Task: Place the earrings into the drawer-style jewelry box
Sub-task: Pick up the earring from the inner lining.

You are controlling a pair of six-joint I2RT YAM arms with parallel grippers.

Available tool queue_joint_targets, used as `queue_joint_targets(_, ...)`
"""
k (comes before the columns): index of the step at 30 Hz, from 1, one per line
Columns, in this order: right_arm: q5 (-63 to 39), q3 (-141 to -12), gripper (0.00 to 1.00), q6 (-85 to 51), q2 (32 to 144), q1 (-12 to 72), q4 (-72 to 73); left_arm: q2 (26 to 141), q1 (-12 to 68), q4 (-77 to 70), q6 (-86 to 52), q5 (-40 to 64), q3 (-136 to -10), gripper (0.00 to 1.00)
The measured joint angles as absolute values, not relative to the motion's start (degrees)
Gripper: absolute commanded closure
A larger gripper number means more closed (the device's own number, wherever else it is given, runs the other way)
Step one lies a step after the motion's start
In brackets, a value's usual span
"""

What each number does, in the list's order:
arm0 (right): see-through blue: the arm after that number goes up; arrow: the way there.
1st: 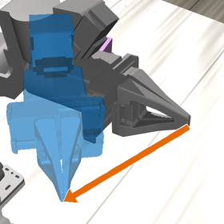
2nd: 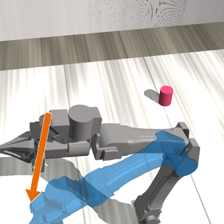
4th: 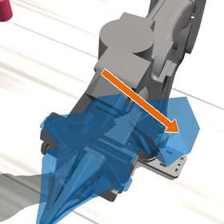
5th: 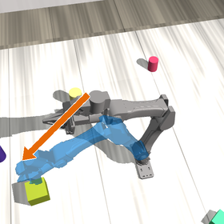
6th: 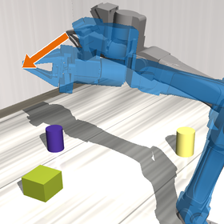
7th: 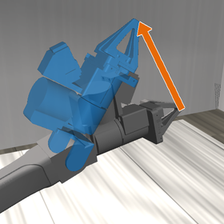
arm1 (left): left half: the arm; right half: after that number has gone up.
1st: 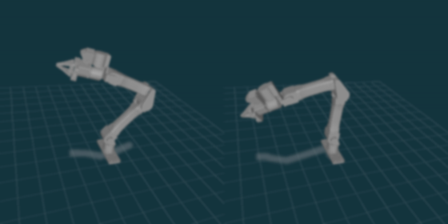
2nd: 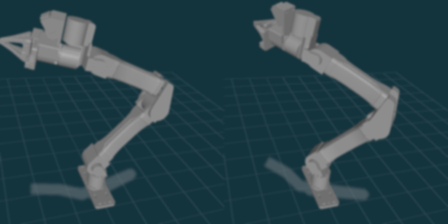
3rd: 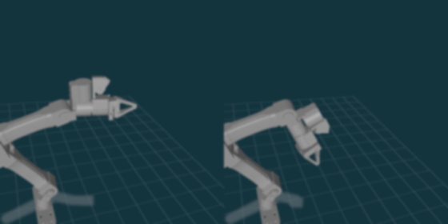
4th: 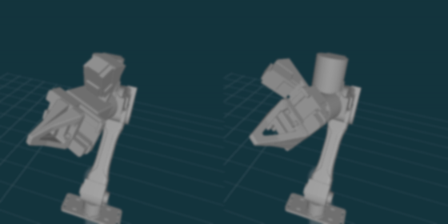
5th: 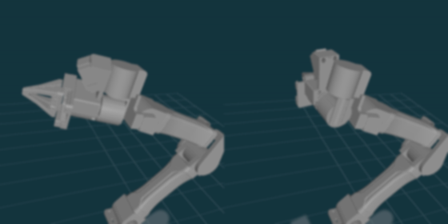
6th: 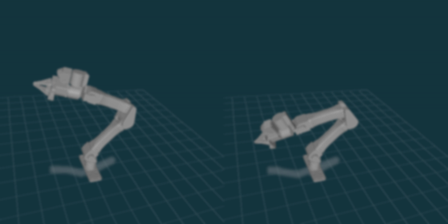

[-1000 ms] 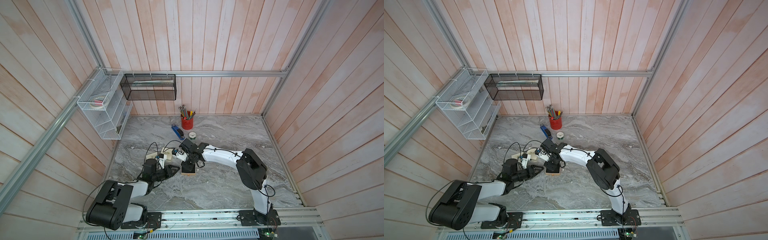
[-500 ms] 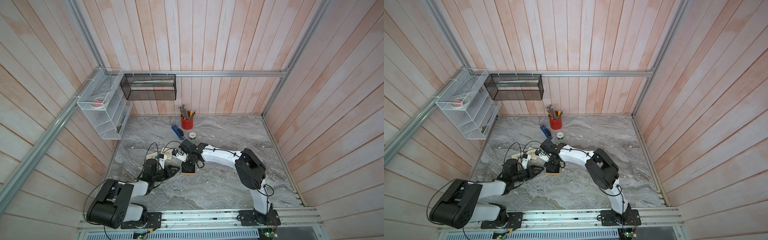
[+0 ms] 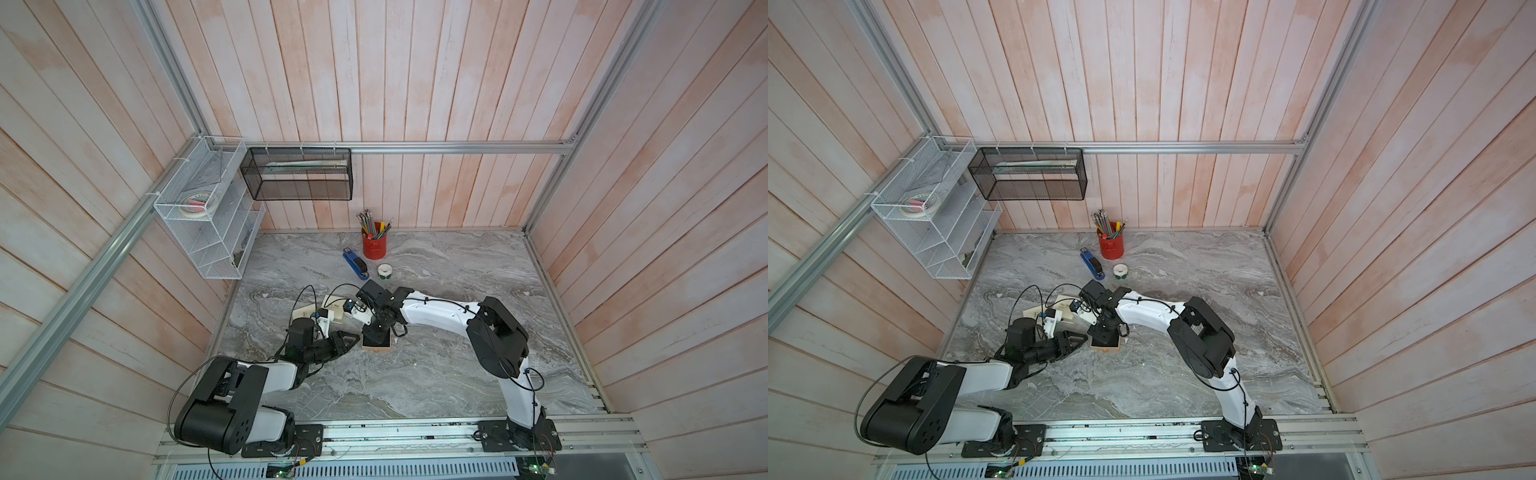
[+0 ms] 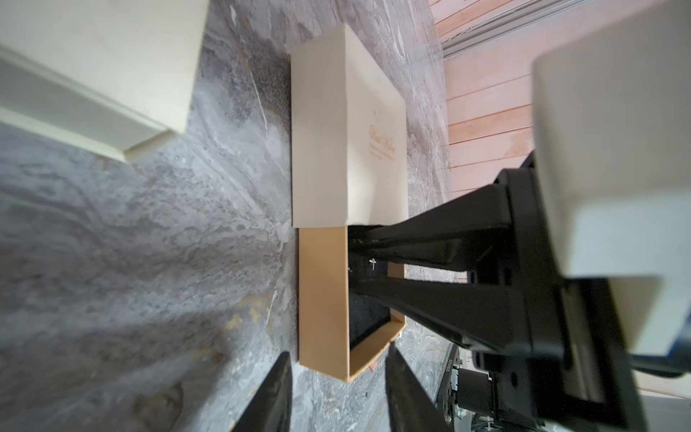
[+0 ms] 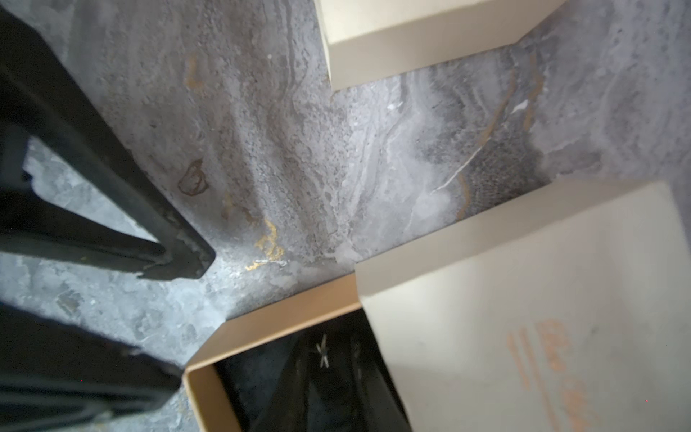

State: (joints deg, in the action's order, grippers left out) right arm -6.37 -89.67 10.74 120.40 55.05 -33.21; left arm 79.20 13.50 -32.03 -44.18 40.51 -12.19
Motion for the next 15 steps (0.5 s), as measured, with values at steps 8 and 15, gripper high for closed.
queue_joint_targets(8,-6.3,-89.7,0.91,10.5,120.4,55.1,-33.0,79.2,13.5,-32.0,-44.2,40.5,-12.2,0.58)
queue_joint_targets(15,-6.2,-89.4,0.96,10.1,119.4,55.1,-32.5,79.2,13.5,-31.9,-44.0,40.5,-12.7,0.58)
